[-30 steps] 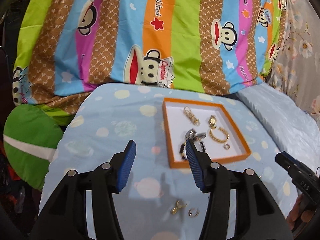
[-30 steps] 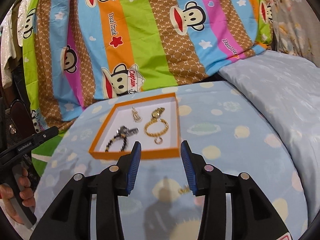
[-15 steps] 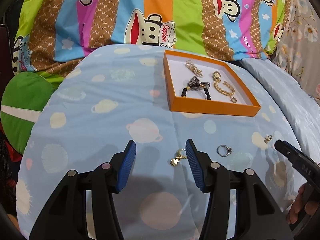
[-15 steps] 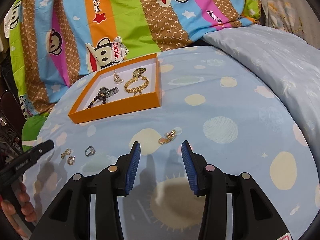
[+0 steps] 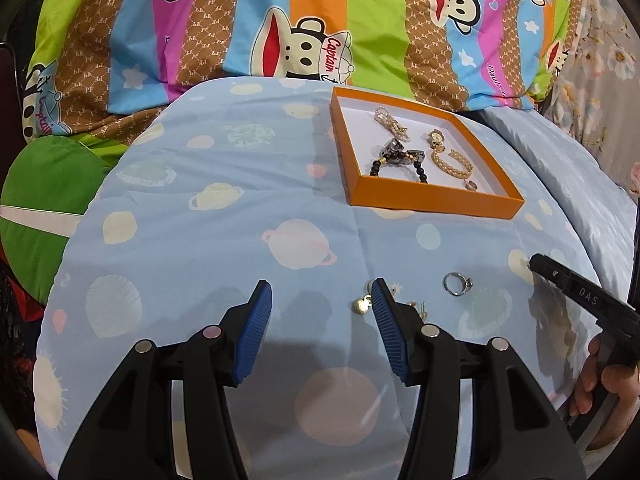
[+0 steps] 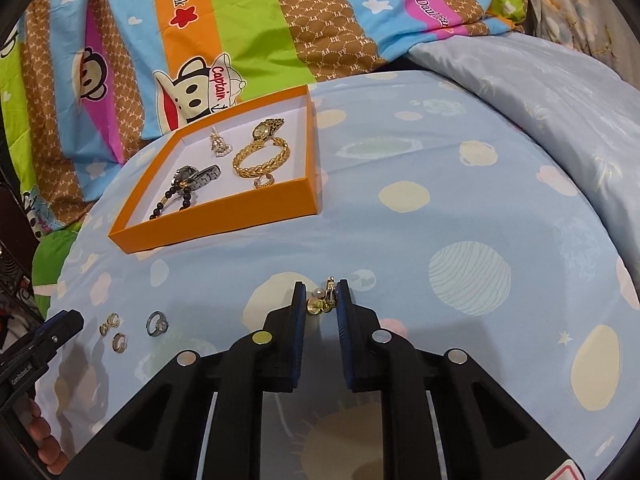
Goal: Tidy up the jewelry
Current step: 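Grasp the gold drop earring with the right tool while the left tool grasps a gold hoop earring, then carry both earrings into the orange box and open both tools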
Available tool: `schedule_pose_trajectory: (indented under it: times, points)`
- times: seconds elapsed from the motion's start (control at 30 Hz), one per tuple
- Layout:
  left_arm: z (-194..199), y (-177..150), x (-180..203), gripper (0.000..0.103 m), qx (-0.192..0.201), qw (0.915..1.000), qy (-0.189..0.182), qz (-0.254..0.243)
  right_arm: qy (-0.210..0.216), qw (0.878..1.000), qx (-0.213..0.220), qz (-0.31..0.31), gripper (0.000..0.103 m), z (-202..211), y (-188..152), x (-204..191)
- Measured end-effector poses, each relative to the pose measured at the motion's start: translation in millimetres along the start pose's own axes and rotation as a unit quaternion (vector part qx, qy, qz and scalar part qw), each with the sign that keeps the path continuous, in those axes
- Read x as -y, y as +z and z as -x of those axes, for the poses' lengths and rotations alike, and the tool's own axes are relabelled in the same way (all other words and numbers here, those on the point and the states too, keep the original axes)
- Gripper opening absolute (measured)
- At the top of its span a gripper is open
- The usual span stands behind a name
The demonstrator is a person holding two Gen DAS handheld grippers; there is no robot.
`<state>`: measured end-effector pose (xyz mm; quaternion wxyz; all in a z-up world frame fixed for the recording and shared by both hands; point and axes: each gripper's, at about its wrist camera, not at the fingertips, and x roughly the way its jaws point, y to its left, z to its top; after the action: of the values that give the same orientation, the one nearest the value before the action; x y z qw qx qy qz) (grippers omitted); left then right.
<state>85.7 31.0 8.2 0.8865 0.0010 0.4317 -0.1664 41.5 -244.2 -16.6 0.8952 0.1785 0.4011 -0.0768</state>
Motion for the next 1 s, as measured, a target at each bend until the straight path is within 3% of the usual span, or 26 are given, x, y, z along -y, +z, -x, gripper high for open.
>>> schedule_pose_trajectory:
  times: [0.23,0.53,0.67,0.87,1.0]
  points:
    - [-9.2,-2.3,12.2,0.05,-0.016,0.9997,-0.016,-0.008,0.024,0.999,0.017,0.016,0.014,17.0,-10.0,-14.9]
    - [-25.0,-1.7,24.7,0.048,-0.02,0.9993,-0.006,-0.03,0.04,0.999,0.016,0.025,0.014,22.7,-12.9,-24.6]
    - [-27.8,-1.7,26.5,0.032,-0.013,0.9991,0.003,-0.039,0.043,0.999,0.017,0.025,0.014,23.4,-12.9,-26.7]
    - [-27.7,-2.6,26.4,0.005,-0.014,0.999,-0.016,-0.039,0.047,0.998,0.016,0.026,0.014,23.6,-13.3,-28.7]
    - [-24.3,-4.8,29.5,0.003,-0.013,0.9987,-0.026,-0.041,0.05,0.998,0.017,0.026,0.014,26.0,-13.3,-30.2]
